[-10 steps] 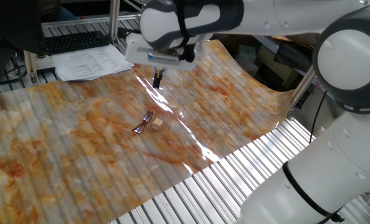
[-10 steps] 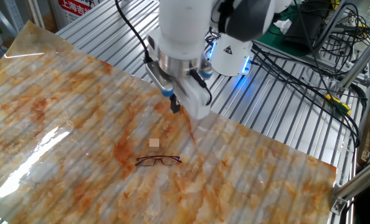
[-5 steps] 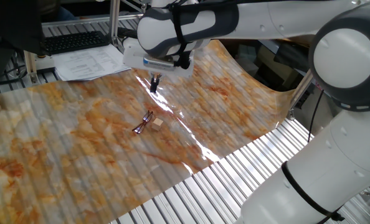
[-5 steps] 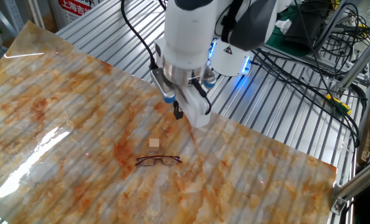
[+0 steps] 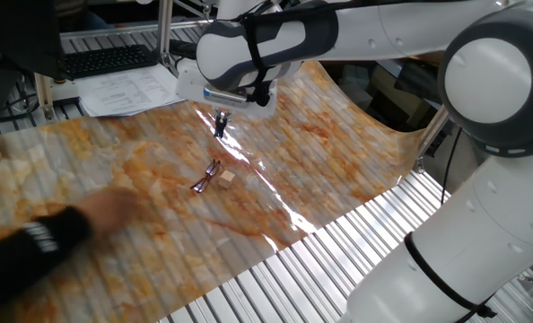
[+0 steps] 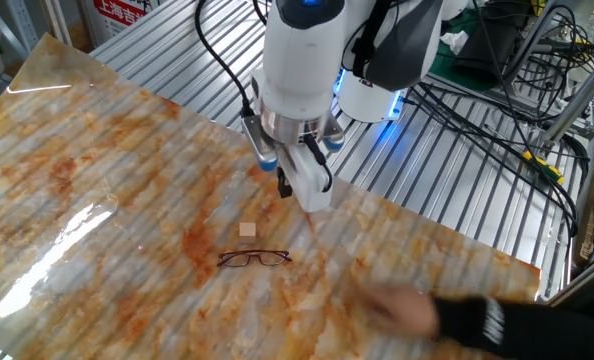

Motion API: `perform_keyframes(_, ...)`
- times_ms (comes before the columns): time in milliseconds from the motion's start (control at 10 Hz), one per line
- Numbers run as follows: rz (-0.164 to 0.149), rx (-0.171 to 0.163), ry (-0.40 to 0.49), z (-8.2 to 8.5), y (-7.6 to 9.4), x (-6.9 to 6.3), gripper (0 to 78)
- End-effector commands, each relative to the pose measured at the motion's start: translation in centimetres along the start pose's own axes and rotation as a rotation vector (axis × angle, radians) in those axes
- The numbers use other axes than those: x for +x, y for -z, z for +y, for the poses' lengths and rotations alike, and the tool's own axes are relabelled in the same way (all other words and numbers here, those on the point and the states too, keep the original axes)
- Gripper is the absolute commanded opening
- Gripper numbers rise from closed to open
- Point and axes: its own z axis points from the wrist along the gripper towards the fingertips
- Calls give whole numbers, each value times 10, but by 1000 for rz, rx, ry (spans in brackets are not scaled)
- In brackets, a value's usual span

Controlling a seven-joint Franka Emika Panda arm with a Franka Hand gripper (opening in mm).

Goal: Unfold the leg of the glasses (with one hand)

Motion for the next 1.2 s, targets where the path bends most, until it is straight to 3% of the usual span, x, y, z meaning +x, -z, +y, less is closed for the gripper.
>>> perform_keyframes(100,-1,-1,-26,0,1,0,0)
perform_keyframes(200,-15,-4,-38,0,1,0,0)
perform_keyframes(400,-13,-16,-42,0,1,0,0)
perform_keyframes(600,11,-49,-39,0,1,0,0)
perform_keyframes(700,59,-99,-49,0,1,0,0)
perform_keyframes(900,59,-80,-85,0,1,0,0)
perform_keyframes(1200,54,-77,-132,0,1,0,0)
